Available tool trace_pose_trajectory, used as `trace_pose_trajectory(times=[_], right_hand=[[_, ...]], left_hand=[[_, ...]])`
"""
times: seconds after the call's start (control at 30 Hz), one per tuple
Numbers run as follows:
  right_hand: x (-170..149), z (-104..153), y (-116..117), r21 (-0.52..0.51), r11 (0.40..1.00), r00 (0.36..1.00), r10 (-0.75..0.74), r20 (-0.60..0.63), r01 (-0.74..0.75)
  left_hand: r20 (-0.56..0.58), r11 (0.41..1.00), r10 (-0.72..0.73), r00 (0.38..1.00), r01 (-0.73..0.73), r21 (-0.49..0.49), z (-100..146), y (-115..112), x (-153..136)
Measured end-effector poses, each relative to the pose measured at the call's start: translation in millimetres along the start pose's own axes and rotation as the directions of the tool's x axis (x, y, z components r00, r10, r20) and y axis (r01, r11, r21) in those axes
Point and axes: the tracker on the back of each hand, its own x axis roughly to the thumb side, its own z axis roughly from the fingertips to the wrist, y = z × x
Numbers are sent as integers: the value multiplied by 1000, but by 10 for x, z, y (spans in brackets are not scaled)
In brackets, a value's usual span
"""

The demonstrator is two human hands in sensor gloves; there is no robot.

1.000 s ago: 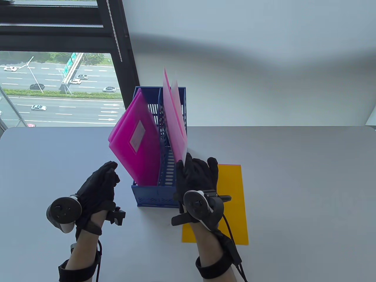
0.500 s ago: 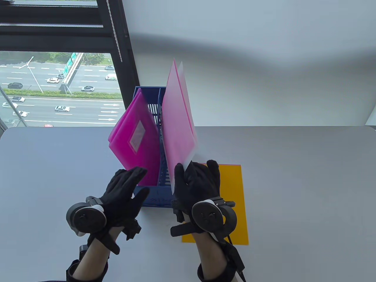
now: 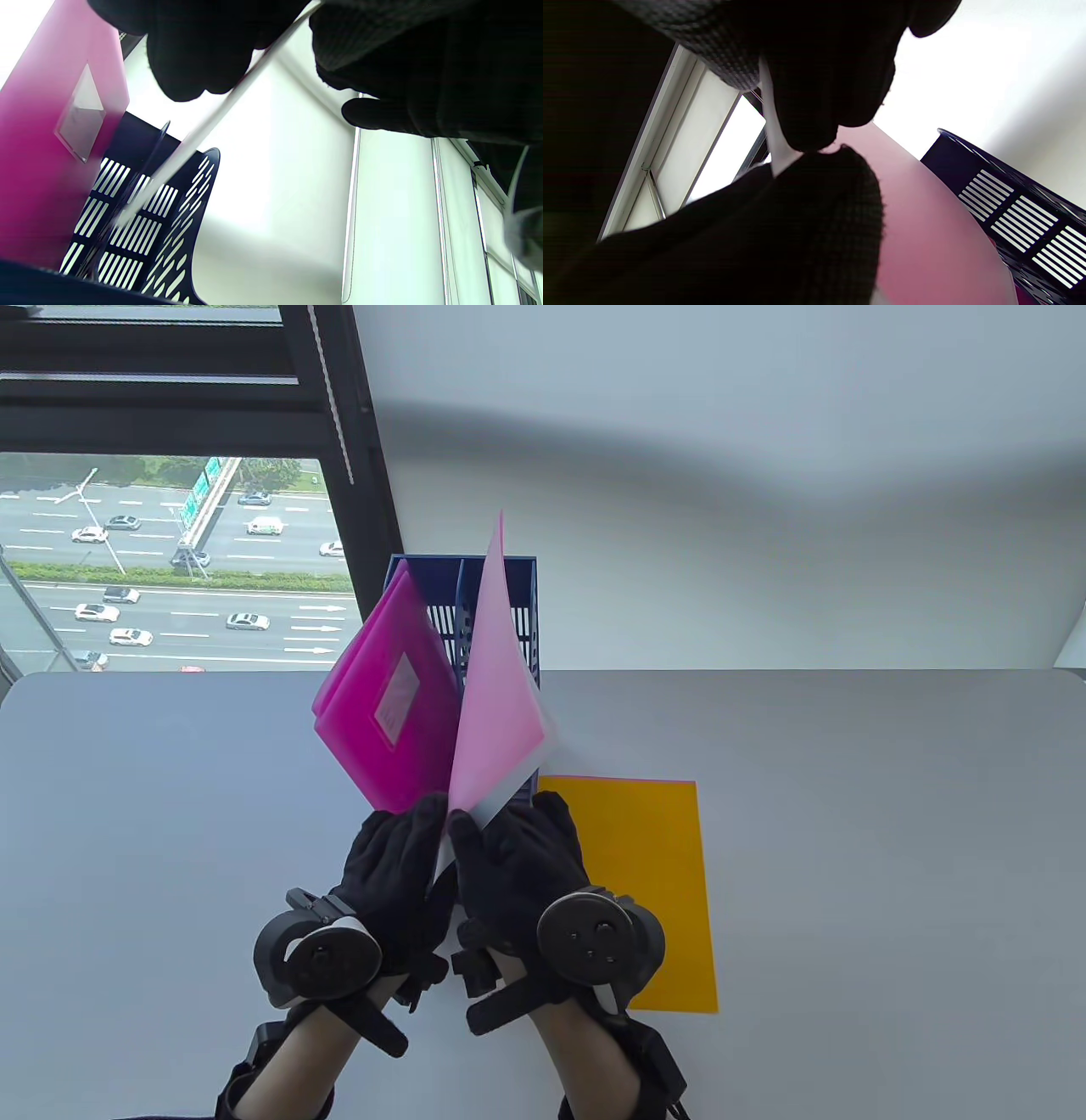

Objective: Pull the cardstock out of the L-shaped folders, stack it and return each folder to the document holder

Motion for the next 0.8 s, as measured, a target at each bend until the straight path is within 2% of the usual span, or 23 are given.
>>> trace_pose_trajectory(times=[0.13,0.33,0.43,0.57,0.8], right_hand=[[35,26,36,13,1000,1000,3,15,-3],[79,50,45,45,999,999,-19,27,18],[82,57,49,70,997,999,-40,26,39],[11,13,-51,25,999,999,-49,7,49],[-179,-112,-470,-126,992,999,-35,-36,30]], left_hand=[[1,997,-59,998,59,53,12,18,26],[-18,989,-28,999,30,144,17,118,-19],[-56,979,108,993,-96,181,8,208,-132],[-136,906,398,907,-366,212,2,353,-396],[-203,820,564,800,-515,248,36,512,-779]])
